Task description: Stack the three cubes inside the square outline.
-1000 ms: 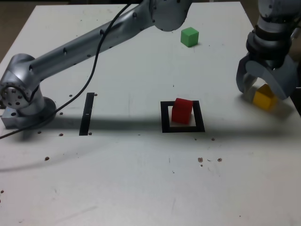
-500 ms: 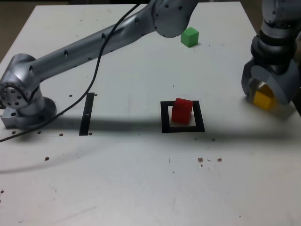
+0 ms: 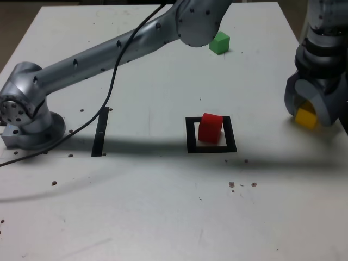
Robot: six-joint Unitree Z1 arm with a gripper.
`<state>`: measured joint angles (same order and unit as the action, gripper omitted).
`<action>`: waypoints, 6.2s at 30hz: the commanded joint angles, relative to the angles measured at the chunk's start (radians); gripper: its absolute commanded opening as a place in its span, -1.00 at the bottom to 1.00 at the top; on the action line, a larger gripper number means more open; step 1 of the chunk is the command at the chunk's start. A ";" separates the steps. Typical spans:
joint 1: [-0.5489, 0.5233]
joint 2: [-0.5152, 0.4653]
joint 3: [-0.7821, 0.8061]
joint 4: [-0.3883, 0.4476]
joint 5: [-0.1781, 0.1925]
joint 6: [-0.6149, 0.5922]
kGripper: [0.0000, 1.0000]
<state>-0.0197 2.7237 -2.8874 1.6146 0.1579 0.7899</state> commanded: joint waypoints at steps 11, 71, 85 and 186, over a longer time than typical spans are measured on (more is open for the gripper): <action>0.017 0.004 0.009 0.024 -0.003 0.005 -0.56; -0.128 -0.906 1.324 -0.364 -0.025 -0.659 -0.52; -0.113 -0.819 1.325 -0.392 -0.028 -0.650 -0.51; 0.426 -0.869 1.013 -0.167 0.085 -0.102 1.00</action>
<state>0.3993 1.8385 -1.8543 1.4379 0.2403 0.6809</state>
